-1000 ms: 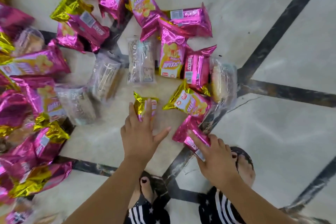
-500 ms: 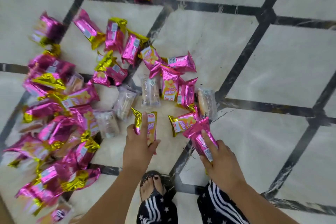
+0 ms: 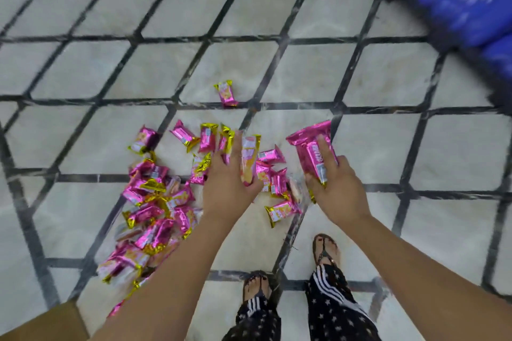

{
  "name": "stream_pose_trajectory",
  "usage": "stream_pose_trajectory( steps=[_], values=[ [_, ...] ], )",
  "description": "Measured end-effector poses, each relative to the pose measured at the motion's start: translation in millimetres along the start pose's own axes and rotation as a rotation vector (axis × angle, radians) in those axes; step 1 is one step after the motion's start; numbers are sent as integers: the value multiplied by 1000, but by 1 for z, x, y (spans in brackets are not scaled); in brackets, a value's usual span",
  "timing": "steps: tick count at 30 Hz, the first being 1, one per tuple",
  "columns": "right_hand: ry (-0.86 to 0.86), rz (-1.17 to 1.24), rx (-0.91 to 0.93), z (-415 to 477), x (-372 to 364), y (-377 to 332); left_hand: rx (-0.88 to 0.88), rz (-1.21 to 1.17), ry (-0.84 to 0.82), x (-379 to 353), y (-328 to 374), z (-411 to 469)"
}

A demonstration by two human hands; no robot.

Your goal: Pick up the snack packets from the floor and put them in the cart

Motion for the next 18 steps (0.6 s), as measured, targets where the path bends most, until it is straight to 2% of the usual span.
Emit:
stream_pose_trajectory(
  steps=[4,8,13,18],
  values=[
    [115,72,-46,-70,94,-15,-187,24,-41,64,96,-29],
    [186,258,-189,-171,157,12,-299,-37,-55,101,179,-90],
    [259,423,-426,-311,196,83,-443,-108,-265,84,267,-173],
    [374,453,-666,-421,219,162,-649,-101,-424,64,363,-236]
  ],
)
Point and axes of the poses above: each hand's wrist, its own z-axis towards the middle knuckle, its own x-axis out of the back of the hand, y = z × x, the point moved 10 cm from there along z, towards the middle knuckle, and after that the axes turned 14 degrees about -x, right-handed, at the moved point
